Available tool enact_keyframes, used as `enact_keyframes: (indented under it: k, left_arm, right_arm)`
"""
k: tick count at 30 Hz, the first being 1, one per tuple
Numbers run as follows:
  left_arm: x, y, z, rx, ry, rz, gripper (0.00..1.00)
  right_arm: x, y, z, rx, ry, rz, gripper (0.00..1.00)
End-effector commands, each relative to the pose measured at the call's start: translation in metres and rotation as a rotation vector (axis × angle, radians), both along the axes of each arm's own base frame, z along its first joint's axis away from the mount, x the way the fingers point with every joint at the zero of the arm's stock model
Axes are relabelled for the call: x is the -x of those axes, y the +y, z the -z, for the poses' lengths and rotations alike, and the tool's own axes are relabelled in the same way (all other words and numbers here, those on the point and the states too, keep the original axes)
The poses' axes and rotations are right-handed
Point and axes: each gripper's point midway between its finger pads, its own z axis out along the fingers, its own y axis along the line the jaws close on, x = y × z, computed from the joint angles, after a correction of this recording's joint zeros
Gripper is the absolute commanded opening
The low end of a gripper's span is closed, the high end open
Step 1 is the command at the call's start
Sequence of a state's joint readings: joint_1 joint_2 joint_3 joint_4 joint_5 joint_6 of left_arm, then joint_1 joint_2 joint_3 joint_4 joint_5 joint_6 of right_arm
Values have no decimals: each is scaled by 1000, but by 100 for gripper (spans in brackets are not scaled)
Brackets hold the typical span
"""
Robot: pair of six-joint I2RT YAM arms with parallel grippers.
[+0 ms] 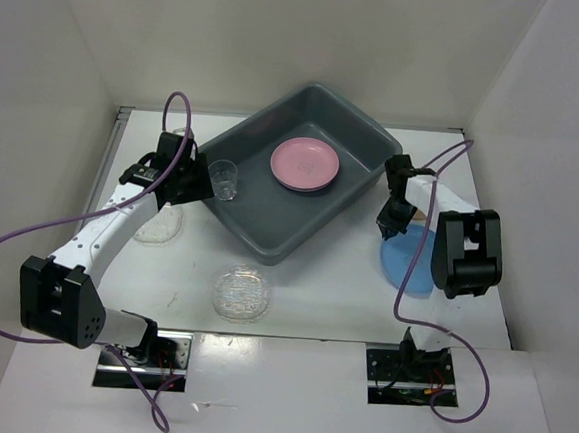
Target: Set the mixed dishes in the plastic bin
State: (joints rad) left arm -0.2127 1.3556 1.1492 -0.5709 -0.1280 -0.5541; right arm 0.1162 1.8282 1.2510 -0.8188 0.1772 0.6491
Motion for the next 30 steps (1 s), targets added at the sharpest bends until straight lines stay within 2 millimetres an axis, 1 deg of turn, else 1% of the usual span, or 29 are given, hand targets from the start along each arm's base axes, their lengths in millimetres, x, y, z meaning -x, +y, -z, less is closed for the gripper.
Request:
enact_keyframes:
  k: [1, 2, 4, 6, 7, 9, 10, 11, 12, 13, 14, 15, 16, 17, 18, 19, 20, 22, 23, 24, 25, 26, 27, 29, 30]
  left_arm:
    - [-2, 2, -11, 5, -48, -14, 64]
    - [-2, 2, -11, 5, -48, -14, 64]
    - [-4, 2, -15, 7, -57, -14, 64]
    - [-4, 2, -12, 5, -48, -14, 64]
    - [-6, 0, -16, 13, -55, -7, 64]
    - [-5, -2, -16, 20, -54, -1, 64]
    - [-6, -2, -13, 18, -45, -1, 64]
    - [-8, -2, -16, 20, -54, -1, 64]
    - [-9, -4, -18, 29, -61, 6, 64]
    - [-9, -4, -18, 29, -61, 7, 64]
    - [-9, -4, -18, 29, -61, 7, 64]
    - [-9, -4, -18, 29, -61, 7, 64]
    - [-9, -4, -18, 29, -61, 7, 64]
    - [-7, -4, -14, 27, -52, 6, 64]
    - [-7, -4, -14, 27, -52, 6, 64]
    - [-7, -4, -14, 27, -52, 6, 64]
    - [-6, -4, -10, 25, -43, 6, 64]
    - [-6, -4, -10, 25, -43, 6, 64]
    - [-6, -4, -10, 25, -43, 6, 64]
    - [-3, -3, -10, 25, -43, 6, 64]
    - [-3, -3, -10, 25, -43, 6, 64]
    - [-2, -3, -6, 23, -34, 6, 64]
    - [-2, -3, -6, 23, -34, 6, 64]
    - [1, -2, -5, 23, -34, 6, 64]
    - [1, -2, -5, 23, -34, 6, 64]
  right_arm:
    - [6, -7, -40, 34, -56, 3, 1]
    - [8, -11, -51, 49, -67, 7, 1]
    - [3, -14, -84, 58, -153, 14, 1]
    - [2, -11, -109, 38, -200, 12, 1]
    - [-10, -9, -130, 28, -254, 22, 1]
    - [-16, -3, -159, 10, -307, 11, 1]
    - [-31, 0, -191, 6, -389, 7, 1]
    - [-37, 5, -207, 4, -424, -15, 1]
    - [-43, 14, -224, 2, -463, -35, 1]
    - [-53, 21, -262, -8, -554, -62, 1]
    - [-65, 31, -267, -18, -560, -91, 1]
    - [-71, 47, -278, -30, -582, -148, 1]
    - [-78, 59, -316, -56, -672, -179, 1]
    - [-94, 75, -307, -68, -652, -216, 1]
    - [-102, 87, -315, -75, -679, -264, 1]
    - [-106, 106, -337, -107, -746, -299, 1]
    - [-115, 124, -329, -154, -738, -335, 1]
    - [-123, 144, -332, -203, -767, -395, 1]
    - [-128, 157, -343, -224, -823, -435, 1]
    - [-131, 171, -339, -256, -826, -479, 1]
    - [-133, 178, -336, -263, -830, -507, 1]
    - [-133, 189, -337, -278, -844, -540, 1]
    - [-141, 194, -334, -288, -861, -546, 1]
    - [-146, 201, -324, -301, -845, -571, 1]
    - [-147, 209, -320, -315, -841, -587, 1]
